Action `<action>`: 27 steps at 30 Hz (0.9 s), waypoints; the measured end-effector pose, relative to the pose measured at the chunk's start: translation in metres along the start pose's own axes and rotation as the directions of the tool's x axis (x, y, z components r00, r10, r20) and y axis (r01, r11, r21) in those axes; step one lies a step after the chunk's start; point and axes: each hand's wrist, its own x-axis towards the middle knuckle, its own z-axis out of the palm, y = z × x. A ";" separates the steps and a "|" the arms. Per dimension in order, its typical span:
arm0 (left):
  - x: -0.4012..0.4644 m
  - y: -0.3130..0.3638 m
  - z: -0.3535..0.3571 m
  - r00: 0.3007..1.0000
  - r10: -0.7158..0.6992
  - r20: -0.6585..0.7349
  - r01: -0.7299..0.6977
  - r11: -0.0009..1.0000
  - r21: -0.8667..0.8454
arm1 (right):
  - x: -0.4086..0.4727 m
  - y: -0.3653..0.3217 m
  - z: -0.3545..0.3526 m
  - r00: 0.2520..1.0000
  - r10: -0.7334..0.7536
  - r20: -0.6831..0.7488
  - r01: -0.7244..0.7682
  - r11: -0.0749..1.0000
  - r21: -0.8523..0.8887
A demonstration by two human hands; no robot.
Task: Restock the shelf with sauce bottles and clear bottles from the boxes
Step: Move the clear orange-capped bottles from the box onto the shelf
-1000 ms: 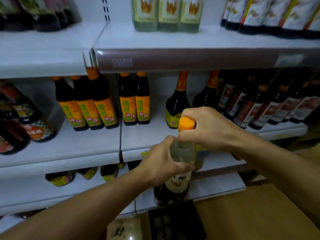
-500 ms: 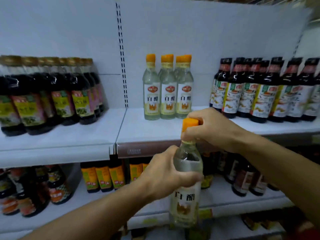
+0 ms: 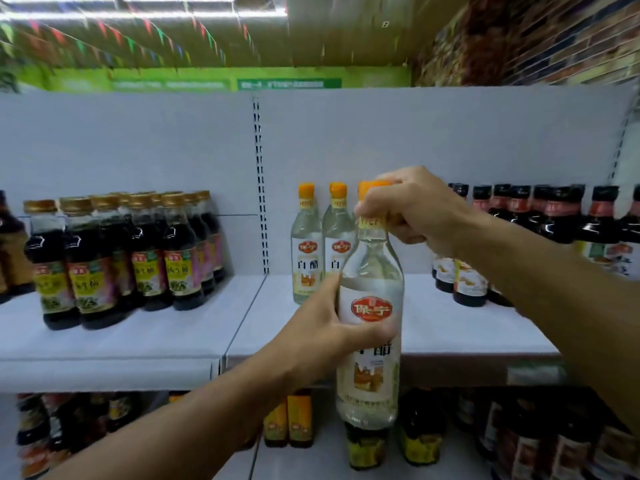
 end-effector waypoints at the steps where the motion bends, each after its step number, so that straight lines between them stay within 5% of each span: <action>1: 0.003 0.001 0.000 1.000 -0.004 0.001 0.004 1.000 0.007 | 0.006 -0.002 -0.005 1.000 -0.011 -0.007 0.011 1.000 0.023; 13: 0.043 -0.024 -0.035 0.961 0.028 -0.275 0.024 0.983 0.185 | 0.078 0.008 -0.006 0.988 -0.125 -0.092 0.125 0.992 -0.007; 27: 0.085 -0.100 -0.102 0.949 -0.046 -0.311 0.133 0.955 0.266 | 0.149 0.068 0.050 0.994 -0.008 -0.110 -0.016 0.977 -0.214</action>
